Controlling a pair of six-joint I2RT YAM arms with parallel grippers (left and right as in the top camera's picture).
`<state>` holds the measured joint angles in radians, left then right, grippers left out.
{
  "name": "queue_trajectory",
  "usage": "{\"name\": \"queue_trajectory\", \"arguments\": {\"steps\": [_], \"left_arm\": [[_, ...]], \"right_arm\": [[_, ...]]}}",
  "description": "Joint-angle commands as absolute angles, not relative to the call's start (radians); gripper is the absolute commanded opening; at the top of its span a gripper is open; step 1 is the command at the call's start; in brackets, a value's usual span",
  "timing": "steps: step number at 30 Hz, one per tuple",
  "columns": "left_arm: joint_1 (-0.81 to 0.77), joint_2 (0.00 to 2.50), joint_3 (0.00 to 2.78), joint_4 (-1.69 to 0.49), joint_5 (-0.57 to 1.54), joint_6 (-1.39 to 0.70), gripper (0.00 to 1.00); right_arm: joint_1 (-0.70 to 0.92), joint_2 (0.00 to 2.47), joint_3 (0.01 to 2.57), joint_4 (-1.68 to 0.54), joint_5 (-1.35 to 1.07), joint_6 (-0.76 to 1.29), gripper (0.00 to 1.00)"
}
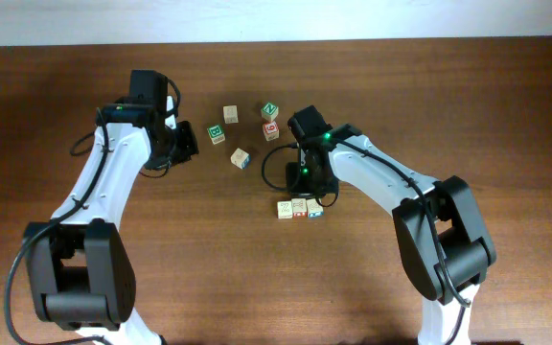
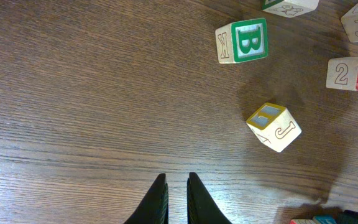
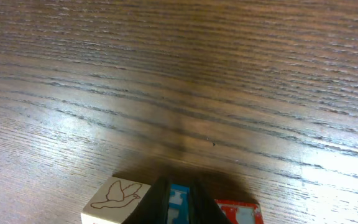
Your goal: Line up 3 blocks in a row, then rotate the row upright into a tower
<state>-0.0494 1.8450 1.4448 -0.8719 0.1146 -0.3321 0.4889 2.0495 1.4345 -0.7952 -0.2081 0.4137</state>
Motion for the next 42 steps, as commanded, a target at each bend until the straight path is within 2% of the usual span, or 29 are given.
{"name": "queue_trajectory", "arguments": {"steps": [1, 14, 18, 22, 28, 42], "left_arm": [[-0.052, 1.850, 1.453, -0.873, 0.104, -0.320, 0.10], [-0.052, 1.850, 1.453, -0.873, 0.105, -0.320, 0.10], [-0.071, 1.850, 1.453, -0.907, 0.117, -0.320, 0.06], [-0.180, 1.851, 1.449, -0.974, 0.117, -0.320, 0.04], [-0.321, 1.851, 1.375, -0.982, 0.150, -0.320, 0.01], [-0.375, 1.851, 1.368, -0.951, 0.187, -0.381, 0.02]], "right_arm": [[0.498, 2.050, 1.454, -0.805, -0.215, 0.403, 0.13], [0.498, 2.050, 1.454, -0.812, -0.233, 0.370, 0.13], [0.411, 2.018, 1.552, -0.948, -0.233, 0.370, 0.11], [0.322, 2.009, 1.577, -1.110, -0.236, 0.292, 0.10], [0.317, 2.011, 1.430, -1.065, -0.237, 0.284, 0.10], [0.412, 2.011, 1.398, -0.971, -0.332, 0.296, 0.10]]}}
